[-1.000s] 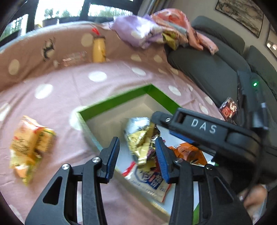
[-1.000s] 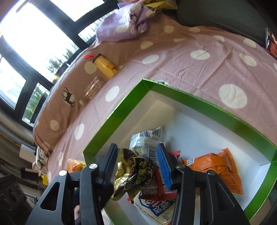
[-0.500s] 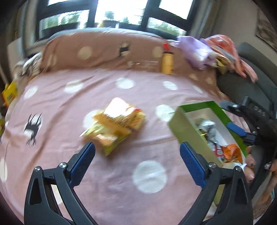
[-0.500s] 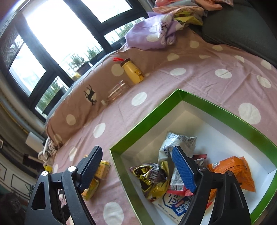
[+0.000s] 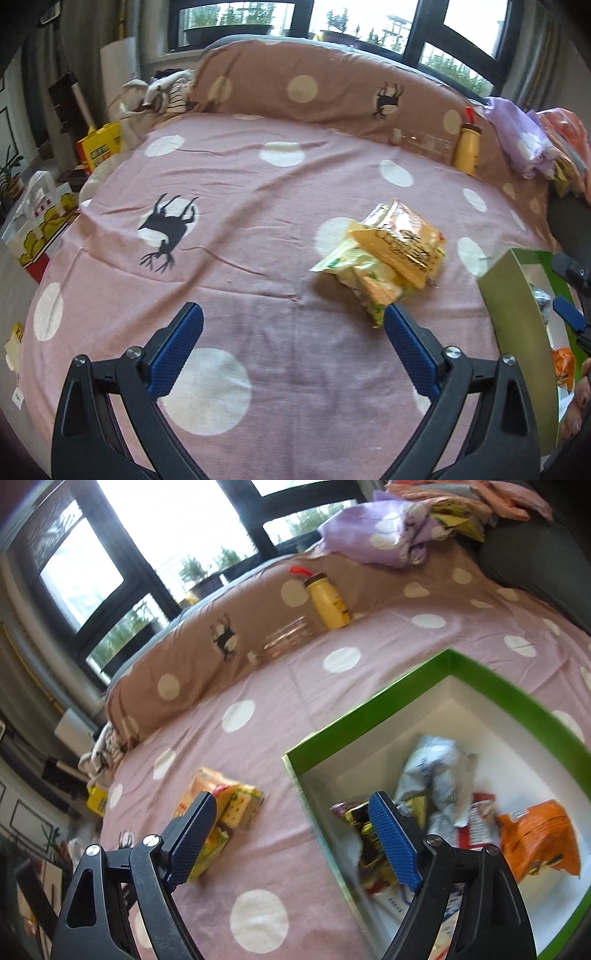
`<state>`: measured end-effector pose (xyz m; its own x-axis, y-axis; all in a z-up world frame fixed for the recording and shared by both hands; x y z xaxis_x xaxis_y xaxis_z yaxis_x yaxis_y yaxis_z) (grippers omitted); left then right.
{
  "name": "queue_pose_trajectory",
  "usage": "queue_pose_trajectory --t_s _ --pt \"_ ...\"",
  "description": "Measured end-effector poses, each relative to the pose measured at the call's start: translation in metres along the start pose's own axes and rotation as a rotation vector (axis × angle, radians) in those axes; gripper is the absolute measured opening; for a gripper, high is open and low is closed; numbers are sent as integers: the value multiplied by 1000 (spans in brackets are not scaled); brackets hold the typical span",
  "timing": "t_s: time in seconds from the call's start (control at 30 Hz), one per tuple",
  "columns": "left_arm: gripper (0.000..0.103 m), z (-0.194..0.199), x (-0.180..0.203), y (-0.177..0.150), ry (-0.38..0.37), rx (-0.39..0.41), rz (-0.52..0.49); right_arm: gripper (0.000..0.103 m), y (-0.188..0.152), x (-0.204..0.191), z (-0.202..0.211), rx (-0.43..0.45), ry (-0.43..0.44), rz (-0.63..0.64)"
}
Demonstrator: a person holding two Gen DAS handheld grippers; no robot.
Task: Organize snacks
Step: 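Withdraw the right tool from the box toward the yellow rice-cracker bag, then close the right tool on the yellow rice-cracker bag and lift it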
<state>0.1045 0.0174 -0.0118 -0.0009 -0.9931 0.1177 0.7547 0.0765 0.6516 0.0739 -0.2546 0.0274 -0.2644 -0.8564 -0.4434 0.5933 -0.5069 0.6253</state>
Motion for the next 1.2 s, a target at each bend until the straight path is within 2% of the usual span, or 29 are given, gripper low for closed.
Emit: queue_pose_trajectory --t_s 0.27,0.43,0.63,0.8,0.87,1.0,1.03,1.07,1.13,1.2 --pt "99 -11 -18 -6 38 -59 44 85 -27 -54 -32 -134 138 58" --pt "99 -13 -34 -2 66 -66 81 85 -40 -76 -65 -252 80 -24" --pt "99 -5 -46 4 36 -51 132 85 -40 -101 -113 -302 26 -58" --pt "99 -4 -54 8 71 -42 130 85 -43 -104 -145 -305 -80 11" --pt "99 -5 -55 9 71 -41 127 85 -39 -107 -148 -239 -150 95" --pt "99 -4 -56 10 58 -41 134 85 -39 -109 -155 -198 -207 202" --pt "99 -5 -56 9 59 -42 133 78 -38 -108 -155 -191 -220 223" --pt "99 -5 -56 9 62 -43 133 64 -37 -106 -154 -183 -238 237" --pt "99 -5 -56 9 64 -43 129 61 -35 -106 -153 -179 -252 256" --pt "99 -4 -55 9 62 -42 128 61 -36 -106 -150 -204 -217 254"
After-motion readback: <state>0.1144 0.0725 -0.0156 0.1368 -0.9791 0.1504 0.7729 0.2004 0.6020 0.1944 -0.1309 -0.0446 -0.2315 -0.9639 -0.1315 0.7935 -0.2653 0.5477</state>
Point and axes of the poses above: each gripper's, at about its wrist camera, not at the fingertips, and z roughly against the way its jaws point, x to its right, y to its top, the point moved 10 cm from there along -z, roughly the way its jaws point, and after that the axes turned 1 degree about -z, right-handed, at the moved point
